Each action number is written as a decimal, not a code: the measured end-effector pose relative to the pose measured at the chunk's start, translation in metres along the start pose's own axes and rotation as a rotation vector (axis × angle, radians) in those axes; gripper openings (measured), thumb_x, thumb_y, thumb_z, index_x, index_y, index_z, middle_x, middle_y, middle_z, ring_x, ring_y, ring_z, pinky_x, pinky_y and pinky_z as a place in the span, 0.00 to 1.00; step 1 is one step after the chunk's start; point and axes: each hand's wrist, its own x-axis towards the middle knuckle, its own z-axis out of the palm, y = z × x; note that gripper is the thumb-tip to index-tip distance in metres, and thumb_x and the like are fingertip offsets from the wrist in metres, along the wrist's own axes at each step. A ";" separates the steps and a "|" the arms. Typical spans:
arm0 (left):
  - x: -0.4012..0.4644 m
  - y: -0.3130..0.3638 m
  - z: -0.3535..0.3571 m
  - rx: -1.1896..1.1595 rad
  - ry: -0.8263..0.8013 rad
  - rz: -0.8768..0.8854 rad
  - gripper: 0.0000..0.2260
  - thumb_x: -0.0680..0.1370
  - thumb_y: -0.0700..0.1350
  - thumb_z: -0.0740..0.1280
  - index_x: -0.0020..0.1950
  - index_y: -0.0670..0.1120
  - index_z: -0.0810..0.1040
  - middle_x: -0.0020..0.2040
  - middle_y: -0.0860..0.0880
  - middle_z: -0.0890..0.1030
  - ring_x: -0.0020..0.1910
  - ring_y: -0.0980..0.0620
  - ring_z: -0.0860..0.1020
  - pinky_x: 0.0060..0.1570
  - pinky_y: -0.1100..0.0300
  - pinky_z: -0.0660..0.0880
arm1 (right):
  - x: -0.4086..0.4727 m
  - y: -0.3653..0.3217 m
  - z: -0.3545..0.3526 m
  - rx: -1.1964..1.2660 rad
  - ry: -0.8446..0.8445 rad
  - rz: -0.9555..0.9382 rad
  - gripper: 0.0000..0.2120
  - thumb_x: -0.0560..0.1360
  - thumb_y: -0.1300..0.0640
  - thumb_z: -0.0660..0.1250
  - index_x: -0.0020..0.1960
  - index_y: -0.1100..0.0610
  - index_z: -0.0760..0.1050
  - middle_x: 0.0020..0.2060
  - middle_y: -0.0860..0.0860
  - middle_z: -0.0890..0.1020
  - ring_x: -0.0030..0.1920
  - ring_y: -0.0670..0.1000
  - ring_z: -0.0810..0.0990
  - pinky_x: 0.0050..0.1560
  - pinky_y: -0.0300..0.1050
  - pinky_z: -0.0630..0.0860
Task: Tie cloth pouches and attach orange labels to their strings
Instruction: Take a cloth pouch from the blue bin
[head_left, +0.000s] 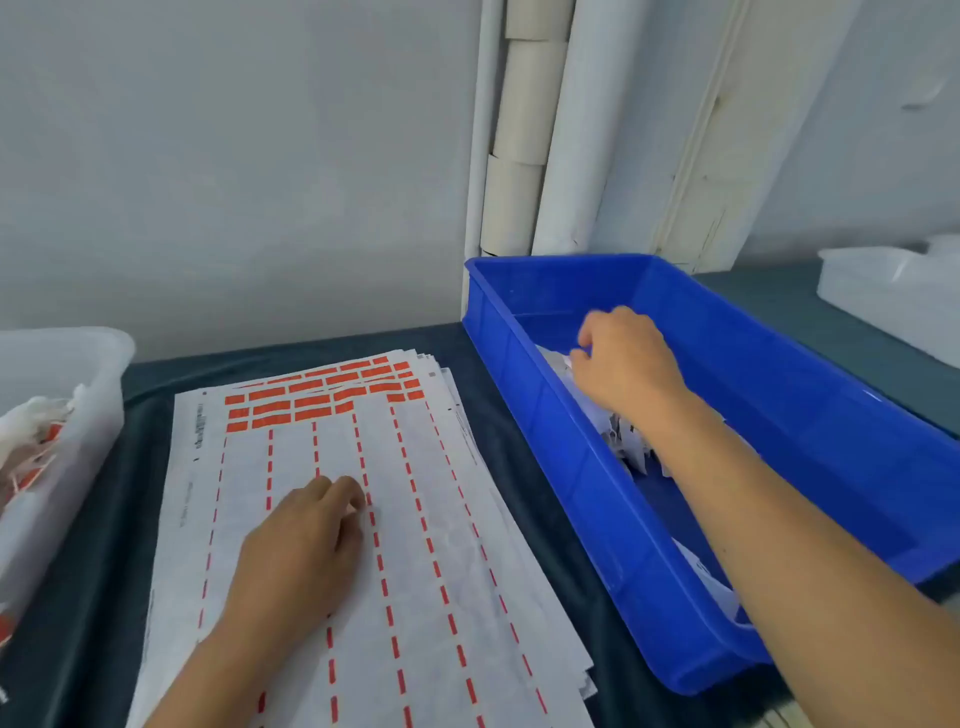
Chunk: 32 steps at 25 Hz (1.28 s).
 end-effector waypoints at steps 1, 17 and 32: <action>0.001 0.003 0.000 0.047 -0.025 0.003 0.06 0.85 0.55 0.61 0.61 0.61 0.73 0.53 0.62 0.77 0.46 0.59 0.76 0.42 0.71 0.69 | -0.002 0.004 0.002 -0.059 -0.050 0.062 0.09 0.82 0.53 0.65 0.49 0.59 0.77 0.44 0.52 0.78 0.44 0.54 0.76 0.39 0.48 0.74; 0.002 0.018 0.009 -0.034 -0.056 0.069 0.11 0.86 0.56 0.60 0.67 0.61 0.73 0.59 0.63 0.76 0.53 0.59 0.77 0.56 0.68 0.76 | 0.000 -0.004 0.001 -0.246 0.046 0.064 0.07 0.81 0.55 0.68 0.47 0.56 0.75 0.34 0.50 0.73 0.32 0.47 0.69 0.33 0.43 0.64; 0.001 0.014 0.002 -0.159 -0.091 0.001 0.08 0.85 0.54 0.62 0.64 0.65 0.73 0.54 0.66 0.75 0.49 0.61 0.78 0.50 0.70 0.76 | 0.005 -0.030 -0.042 0.230 0.225 -0.023 0.07 0.81 0.49 0.69 0.48 0.52 0.79 0.41 0.50 0.83 0.45 0.55 0.80 0.48 0.57 0.80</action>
